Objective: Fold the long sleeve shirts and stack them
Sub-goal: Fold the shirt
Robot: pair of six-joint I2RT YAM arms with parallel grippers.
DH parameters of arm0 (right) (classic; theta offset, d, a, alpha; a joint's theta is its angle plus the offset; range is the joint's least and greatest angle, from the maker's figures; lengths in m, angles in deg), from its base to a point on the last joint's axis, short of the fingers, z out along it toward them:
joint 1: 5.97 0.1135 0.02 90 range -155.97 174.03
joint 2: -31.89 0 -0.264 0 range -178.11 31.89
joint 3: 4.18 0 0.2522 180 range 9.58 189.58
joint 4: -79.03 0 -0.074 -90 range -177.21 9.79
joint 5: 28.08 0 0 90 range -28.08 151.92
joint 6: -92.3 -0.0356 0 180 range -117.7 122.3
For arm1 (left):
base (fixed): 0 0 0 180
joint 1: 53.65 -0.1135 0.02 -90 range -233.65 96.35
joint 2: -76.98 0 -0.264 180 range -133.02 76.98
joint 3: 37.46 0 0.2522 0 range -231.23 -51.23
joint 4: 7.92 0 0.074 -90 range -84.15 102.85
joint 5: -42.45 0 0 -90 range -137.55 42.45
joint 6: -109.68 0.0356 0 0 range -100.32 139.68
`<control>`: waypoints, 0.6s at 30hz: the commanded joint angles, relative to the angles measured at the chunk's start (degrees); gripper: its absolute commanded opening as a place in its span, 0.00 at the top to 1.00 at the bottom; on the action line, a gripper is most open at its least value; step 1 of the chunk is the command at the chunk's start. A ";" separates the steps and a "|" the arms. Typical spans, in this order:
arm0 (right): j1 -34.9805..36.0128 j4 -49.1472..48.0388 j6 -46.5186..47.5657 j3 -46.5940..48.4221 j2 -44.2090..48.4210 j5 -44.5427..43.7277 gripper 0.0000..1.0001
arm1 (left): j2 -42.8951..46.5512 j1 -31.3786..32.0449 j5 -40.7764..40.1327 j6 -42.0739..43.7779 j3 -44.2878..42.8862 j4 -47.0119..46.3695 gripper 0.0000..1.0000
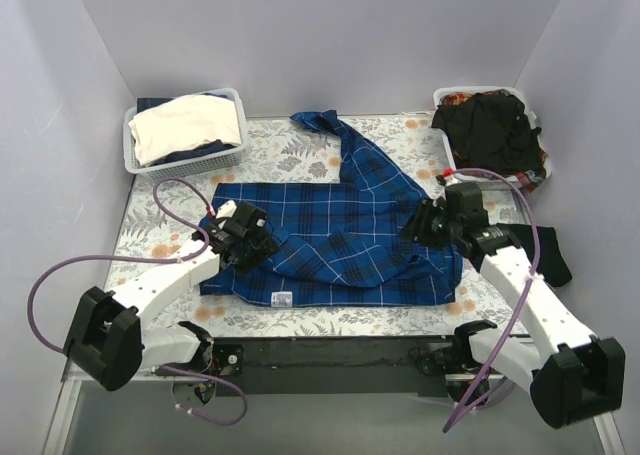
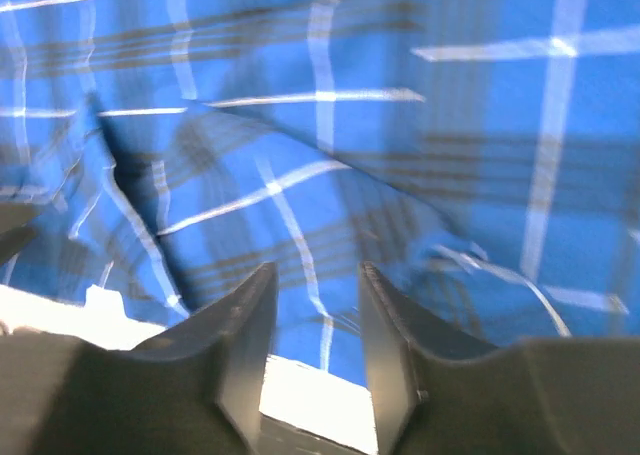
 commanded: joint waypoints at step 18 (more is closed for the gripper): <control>22.33 -12.55 18.18 39.66 -53.15 19.89 0.32 | 4.78 -22.00 12.96 1.21 6.95 7.88 0.40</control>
